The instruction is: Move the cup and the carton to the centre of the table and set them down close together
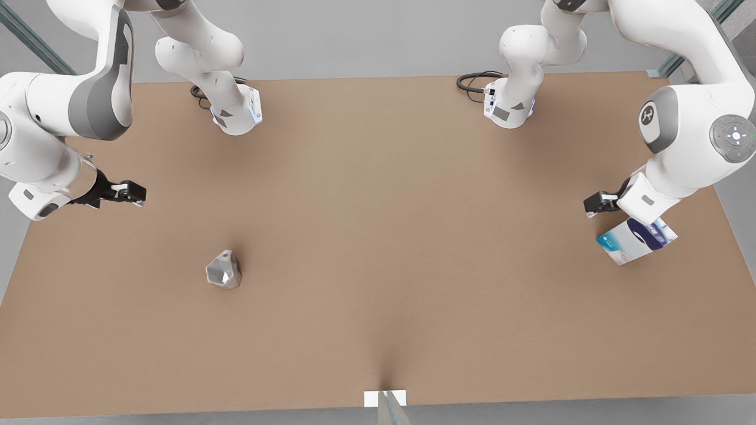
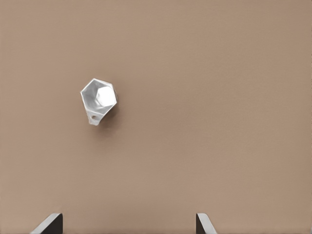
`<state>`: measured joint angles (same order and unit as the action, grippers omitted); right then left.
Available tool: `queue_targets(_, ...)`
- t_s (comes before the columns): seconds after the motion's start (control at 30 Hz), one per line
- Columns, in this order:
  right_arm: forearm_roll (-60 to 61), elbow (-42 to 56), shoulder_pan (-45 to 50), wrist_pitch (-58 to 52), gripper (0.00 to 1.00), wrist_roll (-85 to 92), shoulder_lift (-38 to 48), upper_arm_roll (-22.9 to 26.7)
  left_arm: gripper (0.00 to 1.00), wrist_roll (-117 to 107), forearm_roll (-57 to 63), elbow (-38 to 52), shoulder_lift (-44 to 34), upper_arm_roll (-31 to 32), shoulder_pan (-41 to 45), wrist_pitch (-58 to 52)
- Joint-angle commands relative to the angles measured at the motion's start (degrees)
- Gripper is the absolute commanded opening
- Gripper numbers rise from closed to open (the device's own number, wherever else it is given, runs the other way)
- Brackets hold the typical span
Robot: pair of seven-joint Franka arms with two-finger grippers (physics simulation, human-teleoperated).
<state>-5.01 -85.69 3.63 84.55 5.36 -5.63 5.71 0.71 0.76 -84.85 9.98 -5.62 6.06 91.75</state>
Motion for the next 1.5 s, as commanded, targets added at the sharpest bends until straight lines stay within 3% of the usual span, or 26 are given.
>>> queue_targets(0.0, 0.00, 0.00, 0.06, 0.00, 1.00, 0.00, 0.00, 0.00, 1.00, -0.27, 0.03, 0.04, -0.05, 0.00, 0.09, -0.08)
queue_targets(0.13, 0.44, -0.17, 0.94, 1.41, 1.00, -8.08, -10.19, 0.09, 1.00, -0.54, 0.21, -0.05, 0.04, 0.00, 0.35, -0.70)
queue_targets(0.27, 2.63, -13.88, 0.33, 14.49, 1.00, -17.83, -10.89, -0.27, 1.00, -0.45, 0.39, 1.18, 0.21, -0.09, -0.18, -1.31)
queue_targets(0.43, 2.37, -23.99, 1.38, 27.95, 1.00, -1.76, -12.30, -1.41, 1.00, -1.15, 3.90, 3.64, 0.74, -0.79, -3.07, -2.19)
queue_targets(0.7, 2.20, -14.59, 0.59, 28.48, 1.00, 0.79, -20.82, -1.58, 1.00, -35.61, 0.04, 4.52, 1.79, -0.88, -14.85, -2.10)
queue_targets(0.87, 2.29, -10.72, 1.03, 29.00, 1.00, 2.55, -24.52, -2.02, 1.00, -37.80, -0.05, 3.73, 2.85, -0.62, -15.12, -2.01)
queue_targets(1.13, 2.72, -8.00, 0.77, 29.18, 1.00, 2.37, -27.77, -2.73, 1.00, -20.40, 0.21, 3.38, 6.54, -0.53, -26.45, 1.32)
queue_targets(1.3, 2.99, -7.91, 0.85, 29.27, 1.00, 2.37, -28.56, -2.73, 1.00, -20.23, -0.05, -3.39, 0.21, -0.09, -26.02, 2.29)
queue_targets(1.47, 2.99, -7.91, 0.77, 30.50, 1.00, 2.37, -29.44, -2.73, 1.00, -19.17, -0.05, -7.08, -0.58, -0.09, -26.19, 6.25)
